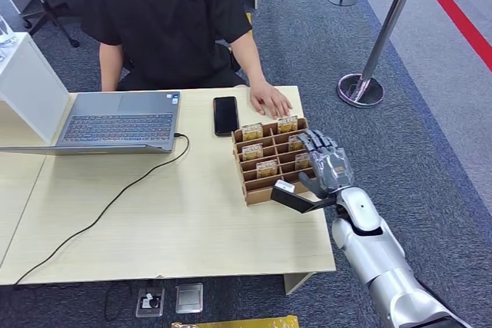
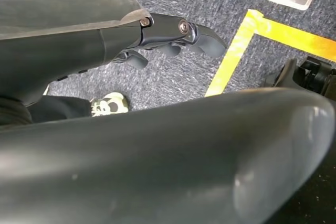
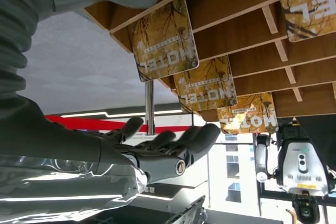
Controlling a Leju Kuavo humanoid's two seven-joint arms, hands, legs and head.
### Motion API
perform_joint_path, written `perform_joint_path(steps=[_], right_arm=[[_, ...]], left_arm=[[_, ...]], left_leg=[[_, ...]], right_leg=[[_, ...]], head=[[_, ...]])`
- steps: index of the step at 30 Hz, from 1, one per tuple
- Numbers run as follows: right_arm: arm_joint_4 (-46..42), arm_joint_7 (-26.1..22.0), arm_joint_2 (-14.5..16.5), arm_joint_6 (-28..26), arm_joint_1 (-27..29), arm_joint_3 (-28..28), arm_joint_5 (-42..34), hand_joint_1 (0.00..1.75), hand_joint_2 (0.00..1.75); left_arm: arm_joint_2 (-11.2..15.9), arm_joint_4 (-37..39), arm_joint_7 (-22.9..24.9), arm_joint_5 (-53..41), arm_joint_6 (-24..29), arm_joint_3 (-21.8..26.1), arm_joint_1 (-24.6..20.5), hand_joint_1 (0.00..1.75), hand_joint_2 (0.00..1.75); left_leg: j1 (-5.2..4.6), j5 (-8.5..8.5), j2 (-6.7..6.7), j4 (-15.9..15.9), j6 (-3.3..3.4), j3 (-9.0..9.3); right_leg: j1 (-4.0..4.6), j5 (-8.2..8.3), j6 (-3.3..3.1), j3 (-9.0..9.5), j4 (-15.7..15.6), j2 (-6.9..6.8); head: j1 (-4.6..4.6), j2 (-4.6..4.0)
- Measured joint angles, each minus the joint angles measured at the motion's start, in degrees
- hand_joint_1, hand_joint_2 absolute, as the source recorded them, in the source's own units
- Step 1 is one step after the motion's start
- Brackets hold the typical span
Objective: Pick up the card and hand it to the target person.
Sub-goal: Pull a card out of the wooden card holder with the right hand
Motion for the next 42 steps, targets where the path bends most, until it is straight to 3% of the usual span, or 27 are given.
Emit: perform_joint_path(steps=[8,12,15,19,26,35,42], right_arm=[[1.1,-0.4,0.2,0.5,0.0,0.0,-0.1,1.28,1.75],[1.8,-0.7,0.4,0.3,-0.3,0.0,-0.1,1.11,1.75],[2.2,-0.7,0.5,0.0,-0.5,0.0,-0.2,1.22,1.75],[2.5,-0.7,0.5,-0.1,-0.5,0.0,-0.2,1.39,1.75],[2.6,-0.7,0.5,-0.4,-0.5,0.0,-0.2,1.62,1.75],[2.1,-1.2,0.5,-2.9,0.0,-0.3,-1.8,1.62,1.75],[-2.7,-5.0,1.1,-10.5,1.0,-1.6,-4.9,1.62,1.75]], left_arm=[[0.0,0.0,0.1,0.1,0.2,0.0,0.1,0.00,0.00],[0.0,0.0,0.1,0.1,0.3,0.0,0.1,0.00,0.00],[0.0,0.0,0.1,0.1,0.3,0.0,0.1,0.00,0.00],[0.0,0.0,0.1,0.1,0.4,0.0,0.2,0.00,1.75],[-0.1,0.0,0.0,-0.6,1.1,0.0,0.2,0.00,1.75],[-0.1,0.0,1.0,-0.5,2.7,-0.1,0.1,0.00,1.75],[-0.2,0.0,0.9,-0.3,2.6,0.0,0.1,0.00,1.75]], left_leg=[[0.00,0.00,0.00,0.0,0.00,-0.04],[0.00,0.00,-0.01,0.0,0.00,-0.05],[0.00,0.00,-0.01,0.0,0.00,-0.05],[0.00,0.00,-0.01,0.0,0.00,-0.05],[0.00,0.00,-0.01,0.0,0.00,-0.04],[0.00,0.00,-0.01,0.0,0.00,-0.04],[0.00,0.00,-0.01,0.0,0.00,-0.06]], right_leg=[[0.00,0.01,0.00,-0.02,0.0,0.00],[0.00,0.01,0.00,-0.04,0.0,0.00],[0.00,0.01,0.00,-0.04,0.0,-0.01],[0.00,0.01,0.00,-0.04,0.0,-0.01],[0.00,0.01,0.00,-0.03,0.0,-0.01],[0.00,0.01,0.00,-0.04,0.0,0.00],[0.00,0.01,0.00,-0.06,0.0,0.00]], head=[[-0.02,0.00],[-0.01,0.01],[0.02,0.00],[0.02,0.00],[-0.01,0.00],[0.01,-0.01],[-0.02,-0.01]])
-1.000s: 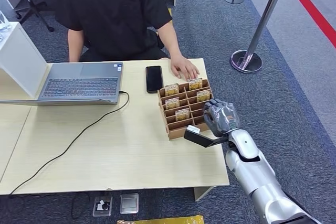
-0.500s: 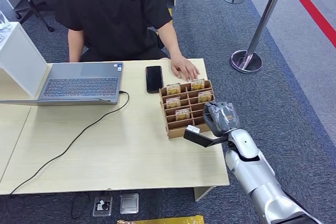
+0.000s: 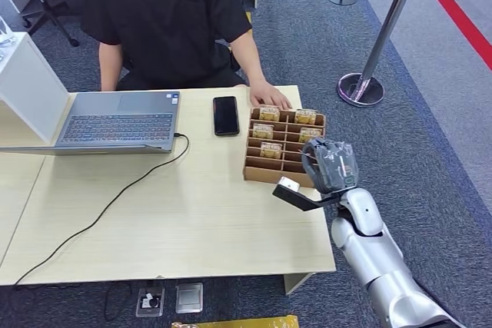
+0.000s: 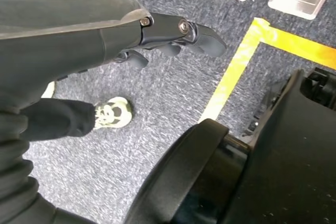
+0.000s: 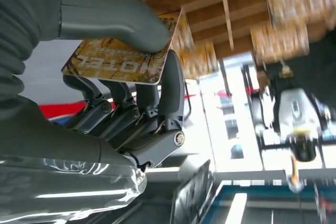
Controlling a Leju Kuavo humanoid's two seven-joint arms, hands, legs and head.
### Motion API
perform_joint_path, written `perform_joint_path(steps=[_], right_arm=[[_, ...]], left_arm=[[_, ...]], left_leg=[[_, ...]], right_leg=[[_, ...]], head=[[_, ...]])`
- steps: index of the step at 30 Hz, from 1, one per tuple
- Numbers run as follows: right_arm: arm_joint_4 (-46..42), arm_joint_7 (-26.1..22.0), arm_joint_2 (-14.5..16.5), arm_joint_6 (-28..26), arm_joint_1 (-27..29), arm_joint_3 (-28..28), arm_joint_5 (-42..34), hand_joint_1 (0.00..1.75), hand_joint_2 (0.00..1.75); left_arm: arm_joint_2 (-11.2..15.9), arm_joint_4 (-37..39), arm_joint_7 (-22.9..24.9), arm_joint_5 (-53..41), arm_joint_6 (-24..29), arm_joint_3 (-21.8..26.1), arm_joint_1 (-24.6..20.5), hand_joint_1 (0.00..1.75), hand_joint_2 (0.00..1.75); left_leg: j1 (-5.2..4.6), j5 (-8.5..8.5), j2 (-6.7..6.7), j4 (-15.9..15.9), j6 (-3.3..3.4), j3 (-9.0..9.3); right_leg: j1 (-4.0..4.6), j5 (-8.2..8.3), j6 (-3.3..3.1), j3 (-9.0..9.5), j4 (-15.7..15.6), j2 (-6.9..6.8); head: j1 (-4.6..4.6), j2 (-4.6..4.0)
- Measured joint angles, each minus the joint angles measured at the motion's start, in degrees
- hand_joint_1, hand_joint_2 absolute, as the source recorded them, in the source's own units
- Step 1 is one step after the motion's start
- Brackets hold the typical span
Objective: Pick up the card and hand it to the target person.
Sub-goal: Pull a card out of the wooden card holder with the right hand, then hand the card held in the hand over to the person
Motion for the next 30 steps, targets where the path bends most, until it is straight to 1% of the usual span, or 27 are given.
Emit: perform_joint_path(steps=[2,3,7,9,11,13,15,19,23,28,29,30], right_arm=[[-2.9,-2.7,0.8,-1.2,0.4,-1.1,-0.1,1.62,1.75],[-4.7,-4.8,1.5,-1.4,0.7,-2.1,0.0,1.62,1.75],[-10.7,-13.8,5.6,-1.5,1.2,-7.0,-0.5,1.62,1.75],[-12.7,-16.7,7.4,-1.5,1.1,-8.7,-0.8,1.62,1.75],[-13.6,-18.3,8.9,-1.5,0.6,-9.8,-0.9,1.62,1.75],[-13.4,-18.4,10.2,-1.5,-0.4,-10.3,-0.8,1.62,1.75],[-11.8,-17.1,11.3,-1.5,-2.5,-10.0,-0.8,1.62,1.75],[-5.0,-13.7,12.7,-1.5,-8.8,-7.9,-1.7,1.62,1.75],[2.0,-11.9,14.2,-1.5,-14.4,-5.8,-1.1,1.75,1.75],[7.5,-10.9,15.5,-1.5,-18.4,-4.6,0.7,1.75,1.75],[8.1,-10.8,15.7,-1.5,-18.8,-4.6,1.1,1.75,1.75],[8.6,-10.7,15.8,-1.5,-19.0,-4.5,1.4,1.37,1.75]], left_arm=[[-0.1,0.0,-0.1,0.0,0.0,0.0,-0.1,0.00,1.75],[-0.1,0.0,-0.1,0.0,0.1,0.0,-0.1,0.00,1.75],[-0.3,0.0,-0.1,0.0,0.1,0.0,-0.4,0.00,1.75],[-0.4,0.0,-0.1,-0.1,0.0,0.0,-0.5,0.00,1.75],[-0.5,0.0,-0.1,-0.2,-0.2,0.0,-0.6,0.00,1.75],[-0.6,0.0,-0.1,-0.5,-0.4,0.0,-0.7,0.00,1.75],[-0.6,0.0,0.1,-0.8,-0.7,0.0,-1.0,0.00,1.75],[-0.8,0.0,0.7,-1.4,-1.0,-0.1,-1.6,0.00,1.75],[-0.9,0.0,1.6,-2.0,-0.8,-0.1,-2.0,0.00,1.75],[-1.0,0.2,2.8,-2.5,-1.2,-0.2,-2.2,0.00,1.75],[-1.0,0.2,2.9,-2.4,-1.3,-0.1,-2.2,0.00,1.31],[-1.0,0.2,3.0,-2.2,-1.3,-0.1,-2.2,0.00,0.87]], left_leg=[[0.00,0.00,0.00,0.0,0.00,-0.01],[0.00,0.00,0.00,0.0,0.00,-0.01],[0.00,0.00,0.01,0.0,0.00,0.01],[0.01,0.00,0.01,0.0,0.00,0.00],[0.01,0.00,0.02,0.0,0.00,0.00],[0.00,0.00,0.04,0.0,0.00,-0.01],[0.00,0.02,0.05,0.0,0.00,-0.01],[0.01,0.08,0.05,0.0,-0.01,0.00],[0.01,0.10,0.03,0.0,-0.04,0.00],[0.02,0.10,0.02,0.0,-0.04,-0.03],[0.02,0.10,0.02,0.0,-0.04,-0.04],[0.02,0.10,0.01,0.0,-0.04,-0.04]], right_leg=[[0.00,0.00,0.00,0.00,0.0,0.00],[0.00,0.00,0.00,0.00,0.0,0.01],[0.00,0.00,0.00,0.00,0.0,0.02],[0.01,0.00,0.00,0.00,0.0,0.02],[0.01,0.00,0.00,0.01,0.0,0.03],[0.00,0.00,0.00,0.01,0.0,0.05],[0.00,0.02,0.01,0.01,0.0,0.05],[0.00,0.07,0.00,0.00,0.1,0.05],[0.01,0.09,-0.02,-0.02,0.1,0.04],[0.01,0.09,-0.02,-0.03,0.1,0.04],[0.01,0.09,-0.02,-0.03,0.1,0.04],[0.01,0.09,-0.02,-0.04,0.1,0.03]], head=[[0.04,0.00],[0.07,0.00],[-0.01,0.00],[-0.03,0.00],[-0.01,0.00],[0.06,0.01],[0.09,0.01],[0.09,0.00],[0.01,-0.01],[0.01,0.01],[0.03,0.00],[0.04,0.00]])
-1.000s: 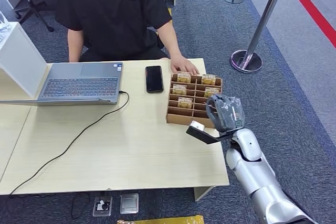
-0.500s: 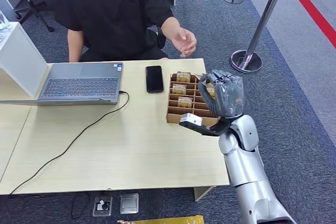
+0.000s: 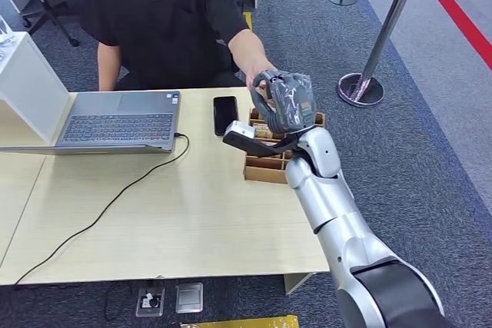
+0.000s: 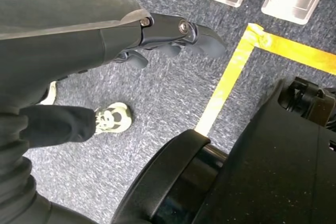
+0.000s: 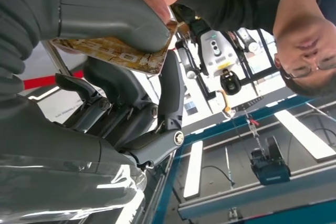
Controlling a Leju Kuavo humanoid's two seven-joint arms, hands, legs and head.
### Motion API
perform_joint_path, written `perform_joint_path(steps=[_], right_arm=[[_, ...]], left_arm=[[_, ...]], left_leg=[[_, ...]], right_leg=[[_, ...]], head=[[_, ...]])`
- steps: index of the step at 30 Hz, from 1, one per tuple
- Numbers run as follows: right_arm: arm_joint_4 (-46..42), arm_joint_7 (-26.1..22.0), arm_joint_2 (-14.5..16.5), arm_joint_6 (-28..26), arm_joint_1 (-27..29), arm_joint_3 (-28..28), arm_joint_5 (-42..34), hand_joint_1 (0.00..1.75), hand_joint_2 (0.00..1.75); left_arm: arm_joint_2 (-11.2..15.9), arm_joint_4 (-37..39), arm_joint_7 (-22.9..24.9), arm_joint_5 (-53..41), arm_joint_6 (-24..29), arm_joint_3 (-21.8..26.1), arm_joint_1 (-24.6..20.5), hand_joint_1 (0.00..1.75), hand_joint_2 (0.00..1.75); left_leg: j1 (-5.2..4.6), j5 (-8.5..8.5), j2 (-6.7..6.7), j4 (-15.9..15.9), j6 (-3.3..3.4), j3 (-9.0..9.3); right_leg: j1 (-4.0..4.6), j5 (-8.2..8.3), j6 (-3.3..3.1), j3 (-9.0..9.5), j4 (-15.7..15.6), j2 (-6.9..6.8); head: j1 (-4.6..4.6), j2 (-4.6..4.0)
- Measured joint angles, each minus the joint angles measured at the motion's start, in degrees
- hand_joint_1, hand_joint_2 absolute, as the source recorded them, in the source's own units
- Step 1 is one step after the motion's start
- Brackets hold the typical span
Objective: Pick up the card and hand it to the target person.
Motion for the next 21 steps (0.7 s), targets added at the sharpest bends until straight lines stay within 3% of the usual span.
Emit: perform_joint_path(steps=[2,3,7,15,21], right_arm=[[0.7,0.1,0.2,0.0,-0.3,0.0,0.7,0.50,1.75],[1.0,0.1,0.2,0.0,-0.5,-0.1,1.0,0.07,1.75],[1.5,-0.1,0.2,0.0,-0.6,-0.5,1.6,0.00,0.00],[0.0,-2.0,-0.4,0.0,2.3,-5.6,2.3,0.00,0.00],[-0.4,-1.2,-3.5,0.0,7.3,-13.7,3.4,0.00,0.00]], left_arm=[[0.0,0.0,0.1,0.4,0.1,0.0,0.1,0.00,0.00],[0.0,0.0,0.2,0.5,0.2,0.1,0.1,0.00,0.00],[0.0,0.0,0.4,0.6,0.1,0.1,0.4,0.00,0.00],[0.0,0.1,0.4,0.4,0.2,0.1,0.8,0.00,0.00],[0.0,0.1,0.0,0.9,1.1,0.3,1.2,0.00,0.00]], left_leg=[[0.00,0.00,0.00,0.0,0.00,-0.01],[0.00,0.00,0.00,0.0,0.00,-0.01],[0.00,0.00,0.00,0.0,0.00,-0.01],[0.00,0.00,-0.01,0.0,0.00,0.00],[-0.01,-0.02,-0.06,0.0,0.02,-0.02]], right_leg=[[0.00,0.00,0.00,-0.01,0.0,0.00],[0.00,0.00,0.00,-0.01,0.0,0.00],[0.00,0.00,0.00,-0.02,0.0,0.00],[0.00,0.00,0.00,-0.04,0.0,-0.01],[-0.01,0.00,0.01,-0.03,-0.1,-0.05]], head=[[0.03,-0.01],[0.03,0.00],[0.01,0.01],[-0.04,0.00],[-0.03,0.00]])
